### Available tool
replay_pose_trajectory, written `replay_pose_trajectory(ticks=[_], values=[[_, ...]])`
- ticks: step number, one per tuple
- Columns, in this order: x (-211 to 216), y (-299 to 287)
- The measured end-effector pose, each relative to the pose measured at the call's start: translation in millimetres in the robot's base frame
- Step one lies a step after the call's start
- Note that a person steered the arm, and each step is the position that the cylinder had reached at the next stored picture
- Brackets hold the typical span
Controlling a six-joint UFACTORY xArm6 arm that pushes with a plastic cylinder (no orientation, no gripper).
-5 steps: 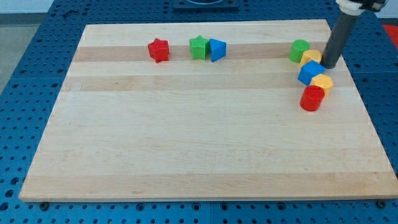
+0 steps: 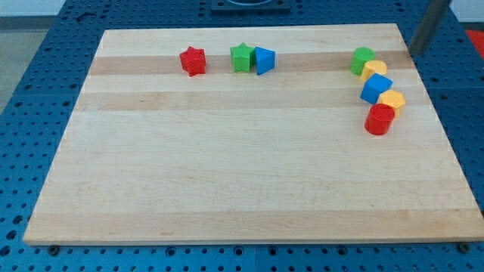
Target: Move the green star towards the center
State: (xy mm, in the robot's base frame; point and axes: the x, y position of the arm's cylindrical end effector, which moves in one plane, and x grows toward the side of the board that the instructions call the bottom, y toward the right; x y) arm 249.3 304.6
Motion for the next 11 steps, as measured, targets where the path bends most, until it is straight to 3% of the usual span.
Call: replay_pose_trajectory(ticks=[1, 3, 5, 7, 8, 11], values=[[-20, -62], [-3, -186], [32, -235], [2, -290], [8, -322], [79, -331]])
